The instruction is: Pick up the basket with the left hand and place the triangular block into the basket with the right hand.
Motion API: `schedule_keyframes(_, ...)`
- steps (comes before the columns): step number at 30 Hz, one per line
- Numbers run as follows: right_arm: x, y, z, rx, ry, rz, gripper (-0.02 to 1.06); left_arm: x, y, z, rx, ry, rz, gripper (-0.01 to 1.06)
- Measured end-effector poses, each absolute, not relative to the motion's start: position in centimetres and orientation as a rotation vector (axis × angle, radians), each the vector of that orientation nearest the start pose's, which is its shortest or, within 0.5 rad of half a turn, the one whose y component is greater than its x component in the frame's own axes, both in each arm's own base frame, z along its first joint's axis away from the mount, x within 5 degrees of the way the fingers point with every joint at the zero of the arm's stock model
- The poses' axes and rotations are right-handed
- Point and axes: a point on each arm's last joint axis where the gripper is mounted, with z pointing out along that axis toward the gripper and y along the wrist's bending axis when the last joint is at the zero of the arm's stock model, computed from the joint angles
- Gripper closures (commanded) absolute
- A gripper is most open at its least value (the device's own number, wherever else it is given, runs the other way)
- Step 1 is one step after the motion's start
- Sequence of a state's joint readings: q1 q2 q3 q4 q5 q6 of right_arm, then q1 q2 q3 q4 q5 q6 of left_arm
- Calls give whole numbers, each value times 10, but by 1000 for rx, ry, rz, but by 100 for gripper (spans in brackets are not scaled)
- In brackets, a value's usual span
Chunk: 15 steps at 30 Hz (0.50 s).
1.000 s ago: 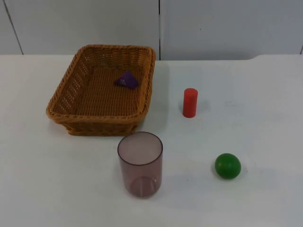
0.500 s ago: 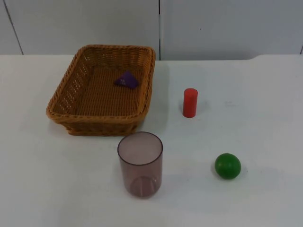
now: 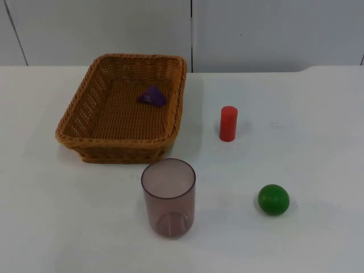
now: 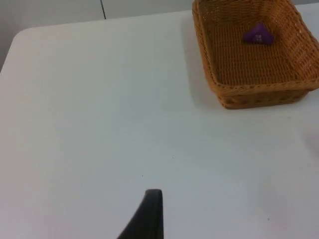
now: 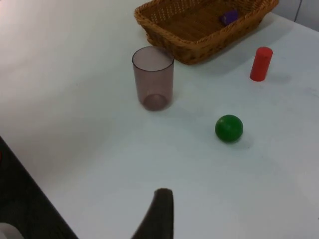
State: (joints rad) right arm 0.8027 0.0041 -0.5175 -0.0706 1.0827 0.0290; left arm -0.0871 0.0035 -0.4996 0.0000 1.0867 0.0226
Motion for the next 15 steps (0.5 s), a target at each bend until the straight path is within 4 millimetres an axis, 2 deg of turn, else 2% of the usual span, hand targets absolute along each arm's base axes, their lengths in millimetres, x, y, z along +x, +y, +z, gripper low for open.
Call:
schedule_keyframes(11,-1,-9,281,-782,1926,433,25,-5,0,275,111,2071,-41,12)
schedule_keyframes(13,-1,-9,281,-782,1926,433,15,-5,0,275,111,2071,-41,5)
schedule_keyframes(14,-1,-9,281,-782,1926,433,7,-5,0,275,111,2071,-41,0)
schedule_keyframes(15,-1,-9,281,-782,1926,433,-1,-5,0,275,109,2072,-42,0)
